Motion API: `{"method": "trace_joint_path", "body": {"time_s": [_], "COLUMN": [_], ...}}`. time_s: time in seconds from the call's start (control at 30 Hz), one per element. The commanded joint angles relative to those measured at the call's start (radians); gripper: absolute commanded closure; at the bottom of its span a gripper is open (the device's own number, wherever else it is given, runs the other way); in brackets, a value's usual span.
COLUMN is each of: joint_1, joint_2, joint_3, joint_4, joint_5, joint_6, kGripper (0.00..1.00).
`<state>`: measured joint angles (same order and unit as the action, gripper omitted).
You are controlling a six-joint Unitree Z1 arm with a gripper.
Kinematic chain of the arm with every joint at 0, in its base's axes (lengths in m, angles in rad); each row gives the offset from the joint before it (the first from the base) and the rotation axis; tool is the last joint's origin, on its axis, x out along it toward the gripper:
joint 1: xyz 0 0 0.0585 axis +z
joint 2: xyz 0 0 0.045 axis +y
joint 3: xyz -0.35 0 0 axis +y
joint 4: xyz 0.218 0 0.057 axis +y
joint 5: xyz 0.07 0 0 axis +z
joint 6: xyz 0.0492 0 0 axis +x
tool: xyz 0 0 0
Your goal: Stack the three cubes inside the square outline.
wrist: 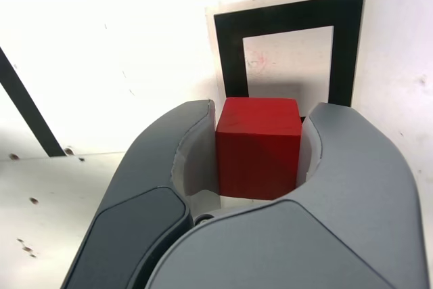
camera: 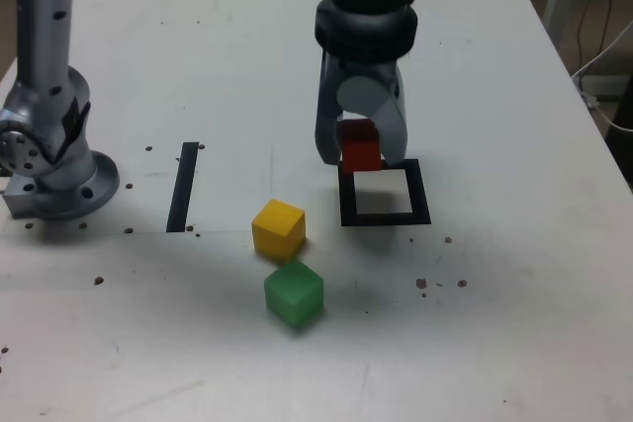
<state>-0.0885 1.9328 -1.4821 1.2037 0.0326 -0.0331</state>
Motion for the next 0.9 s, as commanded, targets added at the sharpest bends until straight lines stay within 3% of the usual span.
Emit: {"method": "trace_joint_path", "body": {"time_s": [0.0, 0.63, 0.87], "joint_1": [-0.015, -0.052, -0.041], "joint_2": [0.019, 0.113, 0.138], "joint_3": [-0.012, -0.020, -0.025], "joint_4": [-0.004, -0.058, -0.062], "joint_5": [0.013, 0.062, 0.063], "joint_6": [-0.041, -0.067, -0.052], "kGripper": [0.71, 0.70, 0.57]}}
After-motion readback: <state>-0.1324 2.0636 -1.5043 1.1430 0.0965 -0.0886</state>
